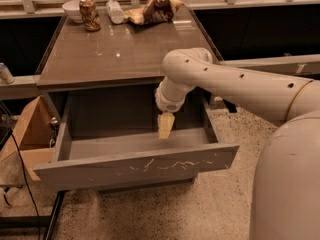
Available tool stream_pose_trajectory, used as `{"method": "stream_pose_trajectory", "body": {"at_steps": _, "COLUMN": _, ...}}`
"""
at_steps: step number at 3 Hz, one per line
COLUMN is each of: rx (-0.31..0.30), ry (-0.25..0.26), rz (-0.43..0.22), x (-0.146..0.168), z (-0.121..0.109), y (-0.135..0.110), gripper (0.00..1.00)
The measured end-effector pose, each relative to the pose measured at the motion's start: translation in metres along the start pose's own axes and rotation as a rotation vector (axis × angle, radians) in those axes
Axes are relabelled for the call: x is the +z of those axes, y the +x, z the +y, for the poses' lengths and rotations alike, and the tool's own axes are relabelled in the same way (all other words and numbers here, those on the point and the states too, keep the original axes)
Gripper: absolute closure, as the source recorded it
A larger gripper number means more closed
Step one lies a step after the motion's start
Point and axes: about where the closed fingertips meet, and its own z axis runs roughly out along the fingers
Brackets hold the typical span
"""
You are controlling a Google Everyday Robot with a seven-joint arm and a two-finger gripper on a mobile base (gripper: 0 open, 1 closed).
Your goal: Open top drawer
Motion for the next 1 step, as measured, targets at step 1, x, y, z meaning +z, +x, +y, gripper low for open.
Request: {"method": "stream_pose_trajectory", "body": {"at_steps": 1, "rx": 0.000, "ry": 0.000, "rz": 0.000, "x": 0.0000, "z": 0.0000, "y": 0.0000, "gripper": 0.00}}
